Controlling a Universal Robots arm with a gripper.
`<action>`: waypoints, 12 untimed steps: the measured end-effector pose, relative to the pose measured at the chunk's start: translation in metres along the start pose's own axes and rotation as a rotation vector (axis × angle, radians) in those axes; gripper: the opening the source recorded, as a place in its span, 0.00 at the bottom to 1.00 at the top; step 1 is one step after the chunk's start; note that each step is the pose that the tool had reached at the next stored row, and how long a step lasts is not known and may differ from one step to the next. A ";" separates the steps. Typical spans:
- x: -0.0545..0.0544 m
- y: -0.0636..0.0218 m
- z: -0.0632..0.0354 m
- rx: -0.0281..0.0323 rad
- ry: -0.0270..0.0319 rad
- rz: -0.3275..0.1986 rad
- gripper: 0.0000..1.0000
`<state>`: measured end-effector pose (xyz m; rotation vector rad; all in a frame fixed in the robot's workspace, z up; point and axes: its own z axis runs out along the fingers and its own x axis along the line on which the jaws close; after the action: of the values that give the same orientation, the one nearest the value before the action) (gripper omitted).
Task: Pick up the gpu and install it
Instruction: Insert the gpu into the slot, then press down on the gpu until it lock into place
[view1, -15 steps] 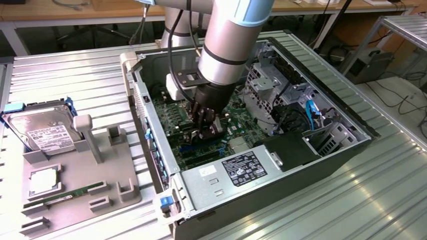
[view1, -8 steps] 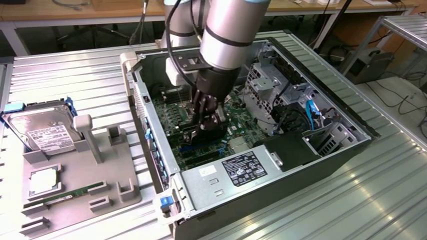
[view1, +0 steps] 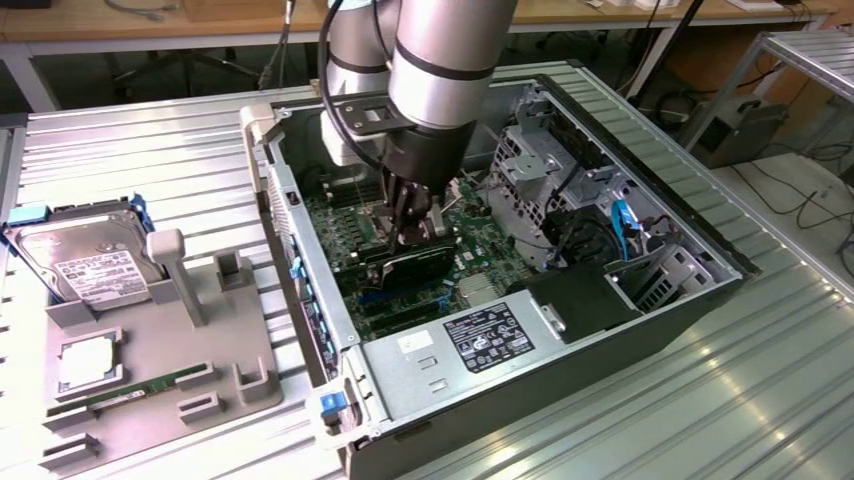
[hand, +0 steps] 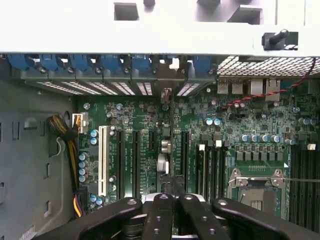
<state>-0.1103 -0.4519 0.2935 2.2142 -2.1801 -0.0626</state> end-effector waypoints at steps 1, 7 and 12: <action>0.000 0.0000 0.0000 0.0000 0.0001 0.000 0.11; 0.000 0.0001 -0.0001 0.0000 0.0001 0.000 0.11; 0.000 0.0000 -0.0001 0.0000 0.0001 0.000 0.11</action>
<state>-0.1104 -0.4519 0.2935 2.2141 -2.1800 -0.0625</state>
